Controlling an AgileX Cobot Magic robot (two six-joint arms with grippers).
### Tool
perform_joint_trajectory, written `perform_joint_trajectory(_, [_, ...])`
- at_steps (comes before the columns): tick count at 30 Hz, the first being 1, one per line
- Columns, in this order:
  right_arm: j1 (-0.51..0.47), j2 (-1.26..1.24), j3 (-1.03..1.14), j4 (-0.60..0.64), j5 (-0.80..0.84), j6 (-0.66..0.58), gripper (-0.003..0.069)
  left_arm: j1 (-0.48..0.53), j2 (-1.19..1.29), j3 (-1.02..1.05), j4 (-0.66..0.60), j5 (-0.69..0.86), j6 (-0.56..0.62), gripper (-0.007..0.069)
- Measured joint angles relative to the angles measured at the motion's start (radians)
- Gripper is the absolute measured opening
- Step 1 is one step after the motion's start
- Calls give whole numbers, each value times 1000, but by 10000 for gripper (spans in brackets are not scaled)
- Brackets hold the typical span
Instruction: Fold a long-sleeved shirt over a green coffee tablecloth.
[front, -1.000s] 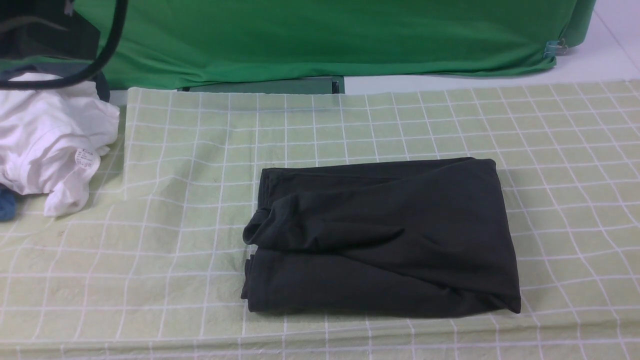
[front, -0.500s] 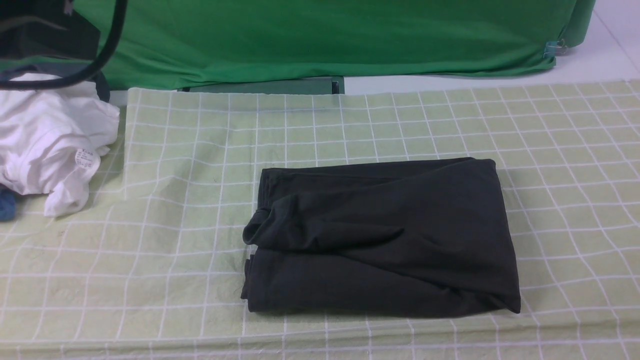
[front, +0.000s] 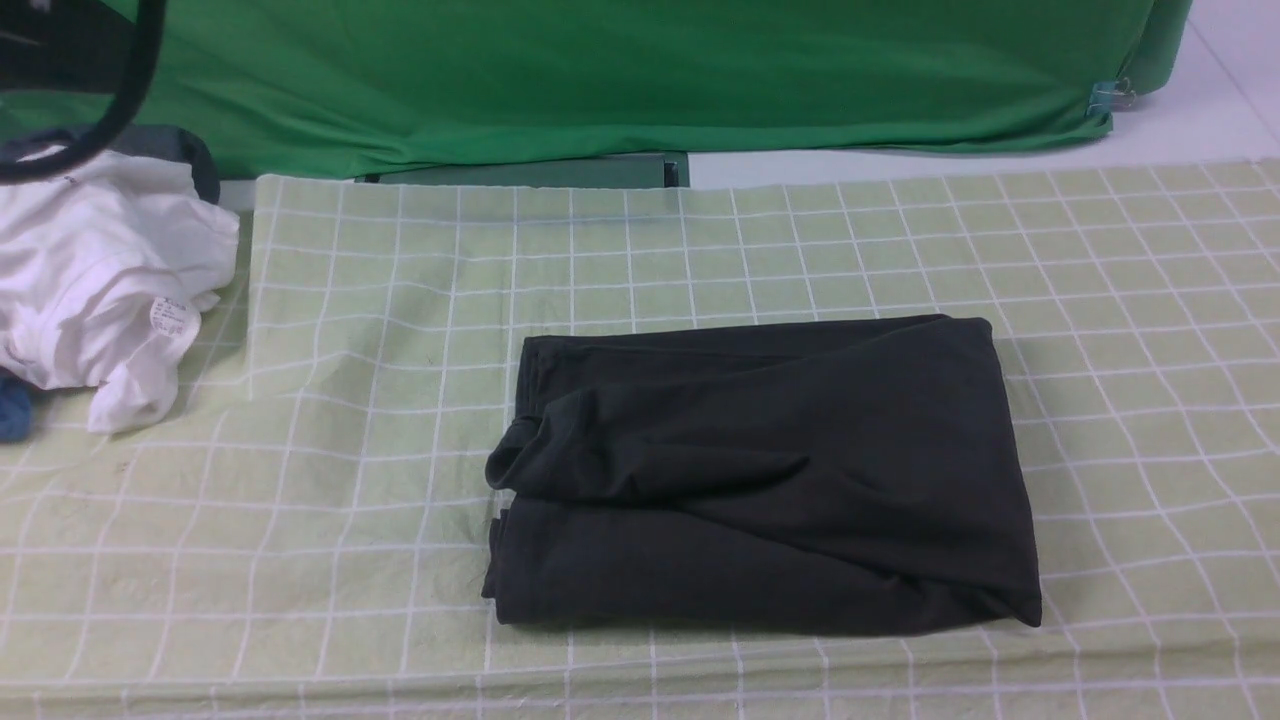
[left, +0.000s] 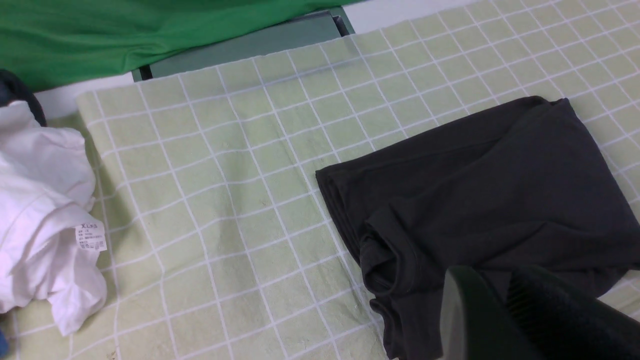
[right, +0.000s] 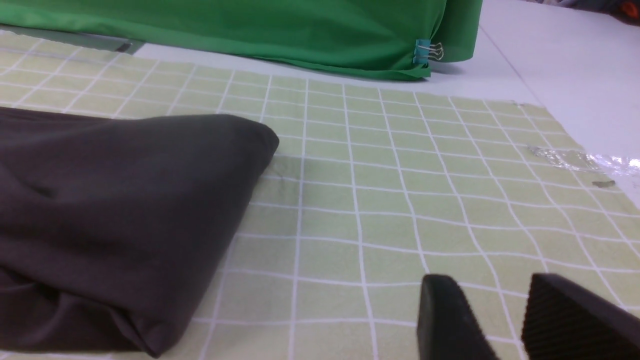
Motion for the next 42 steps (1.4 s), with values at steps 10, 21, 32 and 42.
perform_joint_trajectory(10, [0,0,0,1,0,0,238,0,-420,381,-25,-57,15,9])
perform_joint_trajectory(21, [0,0,0,1,0,0,239,0,-956,1003,-84,-664,19,12])
perform_joint_trajectory(32, [0,0,0,1,-1,0,239,0,-1034,1143,1,-820,19,13])
perform_joint_trajectory(42, [0,0,0,1,-1,0,239,0,-1034,1187,221,-843,-132,13])
